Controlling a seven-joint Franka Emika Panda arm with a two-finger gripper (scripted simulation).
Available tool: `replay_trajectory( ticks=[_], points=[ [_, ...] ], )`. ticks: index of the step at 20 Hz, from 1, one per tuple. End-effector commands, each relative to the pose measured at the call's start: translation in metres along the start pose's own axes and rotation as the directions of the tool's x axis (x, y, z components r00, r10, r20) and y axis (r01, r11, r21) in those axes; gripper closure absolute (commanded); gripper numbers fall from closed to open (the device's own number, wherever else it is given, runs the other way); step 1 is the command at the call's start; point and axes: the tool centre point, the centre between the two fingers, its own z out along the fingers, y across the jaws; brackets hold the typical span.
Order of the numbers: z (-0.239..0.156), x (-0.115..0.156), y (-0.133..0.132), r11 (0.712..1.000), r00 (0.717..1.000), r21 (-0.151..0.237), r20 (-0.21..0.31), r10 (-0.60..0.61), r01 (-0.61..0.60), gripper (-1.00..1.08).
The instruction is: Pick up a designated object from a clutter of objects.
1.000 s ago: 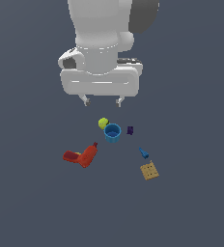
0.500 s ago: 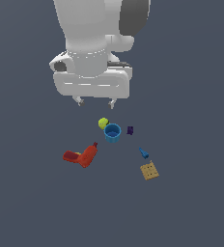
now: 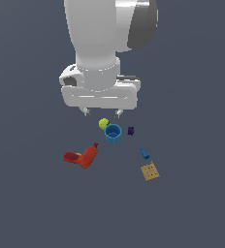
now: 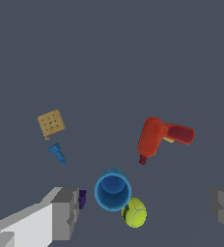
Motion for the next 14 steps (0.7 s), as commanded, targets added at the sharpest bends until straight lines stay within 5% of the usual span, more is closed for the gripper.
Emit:
replay_trajectory(
  ticks=[1,14],
  points=[
    [0.012,0.007,-0.010,1.000,1.000,-0.004,0.004,-0.021,0.021,-0.92],
    [0.121,0.048,-0.099,0.981,0.981,-0.018,0.030,-0.193,0.193,-0.92]
  ],
)
